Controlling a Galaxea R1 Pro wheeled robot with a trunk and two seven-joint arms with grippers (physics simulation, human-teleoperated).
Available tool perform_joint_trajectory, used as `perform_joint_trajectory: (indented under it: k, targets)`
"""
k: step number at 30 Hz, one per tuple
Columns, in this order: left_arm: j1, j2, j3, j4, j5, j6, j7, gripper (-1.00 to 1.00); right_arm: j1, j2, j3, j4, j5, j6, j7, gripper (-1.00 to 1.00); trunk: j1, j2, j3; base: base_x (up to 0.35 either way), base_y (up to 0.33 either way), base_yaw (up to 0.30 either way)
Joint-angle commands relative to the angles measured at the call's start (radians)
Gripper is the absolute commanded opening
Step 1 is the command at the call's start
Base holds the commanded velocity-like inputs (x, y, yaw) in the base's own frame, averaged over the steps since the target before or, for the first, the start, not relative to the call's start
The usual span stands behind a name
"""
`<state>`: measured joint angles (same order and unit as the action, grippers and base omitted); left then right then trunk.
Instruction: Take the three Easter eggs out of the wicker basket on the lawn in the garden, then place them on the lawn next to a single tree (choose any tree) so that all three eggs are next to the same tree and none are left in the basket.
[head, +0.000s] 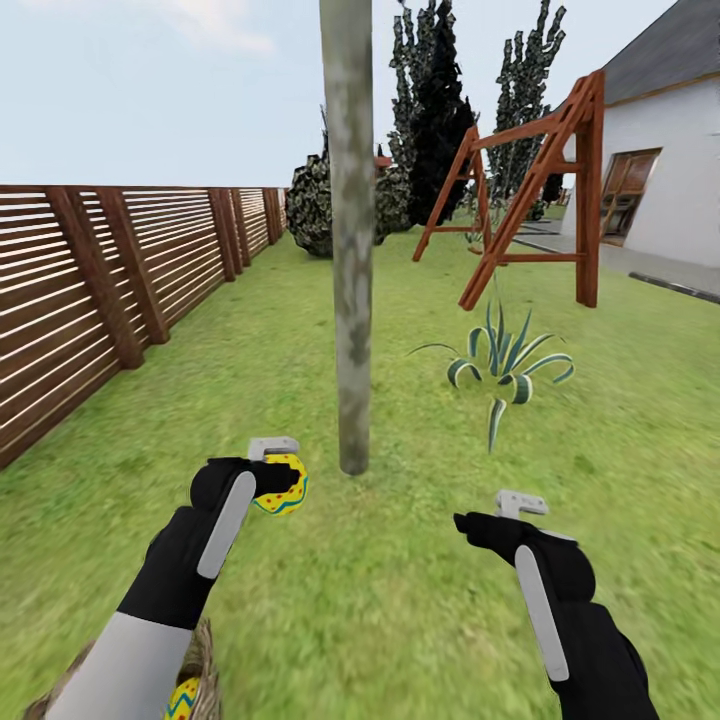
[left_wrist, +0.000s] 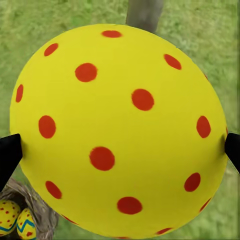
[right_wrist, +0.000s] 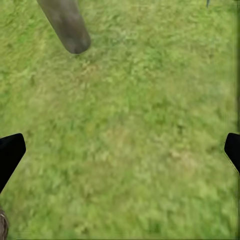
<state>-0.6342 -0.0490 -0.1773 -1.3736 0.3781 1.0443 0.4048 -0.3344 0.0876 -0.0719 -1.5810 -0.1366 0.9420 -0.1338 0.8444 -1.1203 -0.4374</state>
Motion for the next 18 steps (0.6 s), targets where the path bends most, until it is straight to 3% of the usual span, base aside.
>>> perform_joint_trajectory:
  k: [1, 14, 18]
  targets:
    - [-0.001, 0.0, 0.0, 0.011, 0.01, 0.003, 0.01, -1.0, 0.0, 0.0, -0.001, -0.001, -0.011, 0.002, -0.009, 1.0, 0.0, -0.001, -0.001, 0.227, -0.251, -0.004]
    - [-0.001, 0.0, -0.001, 0.075, 0.01, 0.003, 0.009, -1.0, -0.003, 0.002, 0.002, -0.001, -0.011, 0.003, -0.009, 1.0, 0.0, -0.001, -0.001, 0.228, -0.25, -0.003]
    - [-0.001, -0.001, -0.001, 0.092, 0.01, 0.003, 0.009, -1.0, -0.003, 0.002, 0.001, -0.001, -0.011, 0.004, -0.009, 1.0, 0.0, -0.001, 0.001, 0.228, -0.25, -0.154]
